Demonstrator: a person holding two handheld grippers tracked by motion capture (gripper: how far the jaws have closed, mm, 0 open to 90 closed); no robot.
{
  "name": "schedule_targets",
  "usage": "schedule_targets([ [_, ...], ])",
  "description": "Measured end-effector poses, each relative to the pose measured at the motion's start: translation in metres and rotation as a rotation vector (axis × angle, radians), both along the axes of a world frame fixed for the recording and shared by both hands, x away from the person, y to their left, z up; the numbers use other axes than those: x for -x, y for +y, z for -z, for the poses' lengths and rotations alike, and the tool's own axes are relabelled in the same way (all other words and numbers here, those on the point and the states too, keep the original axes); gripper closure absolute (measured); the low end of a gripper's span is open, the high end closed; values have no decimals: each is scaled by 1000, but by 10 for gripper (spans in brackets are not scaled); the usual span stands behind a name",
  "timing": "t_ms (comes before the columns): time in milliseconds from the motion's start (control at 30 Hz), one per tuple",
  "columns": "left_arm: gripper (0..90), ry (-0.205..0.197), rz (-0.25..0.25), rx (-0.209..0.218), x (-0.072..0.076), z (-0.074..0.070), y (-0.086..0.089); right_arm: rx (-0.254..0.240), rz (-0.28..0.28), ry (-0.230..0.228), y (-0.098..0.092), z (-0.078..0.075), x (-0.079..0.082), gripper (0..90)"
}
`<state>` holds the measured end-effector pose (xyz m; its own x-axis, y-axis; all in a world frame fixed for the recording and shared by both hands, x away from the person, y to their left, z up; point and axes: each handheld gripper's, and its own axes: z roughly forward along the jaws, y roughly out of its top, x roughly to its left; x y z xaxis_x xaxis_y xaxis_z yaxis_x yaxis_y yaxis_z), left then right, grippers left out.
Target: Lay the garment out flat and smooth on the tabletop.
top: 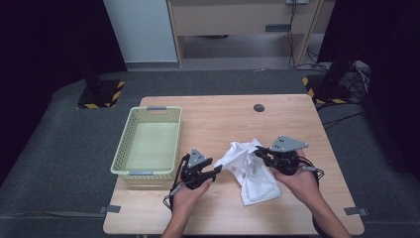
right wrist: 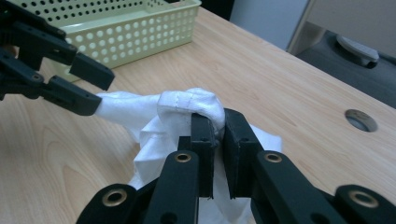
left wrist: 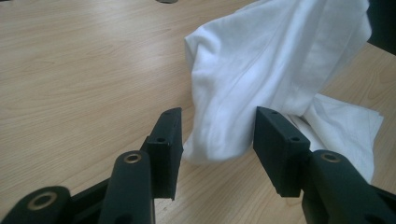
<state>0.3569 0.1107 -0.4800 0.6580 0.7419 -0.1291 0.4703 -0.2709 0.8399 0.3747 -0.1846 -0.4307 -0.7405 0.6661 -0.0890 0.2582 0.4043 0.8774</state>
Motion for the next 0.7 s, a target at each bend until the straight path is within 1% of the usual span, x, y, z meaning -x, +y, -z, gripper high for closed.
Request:
schedule_targets([
  [100, 511, 3, -6, -2, 0, 1, 0, 1, 29, 2, -10, 0, -2, 836],
  [200, 511, 7, -11, -4, -1, 3, 1, -15, 67, 25, -22, 5, -5, 836],
  [300, 512, 13, -13, -8, -1, 4, 1, -20, 105, 54, -34, 12, -8, 835],
  [400, 513, 19, -16, -10, -2, 6, 1, -9, 143, 81, -46, 24, -10, 835],
  [500, 514, 26, -12, -15, -2, 8, 0, 0, 181, 127, -58, 38, -13, 835],
  [600, 513, 29, -5, -22, -2, 10, -2, 16, 210, 166, -66, 52, -15, 834],
  [700, 514, 34, -3, -23, -2, 11, -3, 34, 224, 195, -71, 64, -17, 834],
])
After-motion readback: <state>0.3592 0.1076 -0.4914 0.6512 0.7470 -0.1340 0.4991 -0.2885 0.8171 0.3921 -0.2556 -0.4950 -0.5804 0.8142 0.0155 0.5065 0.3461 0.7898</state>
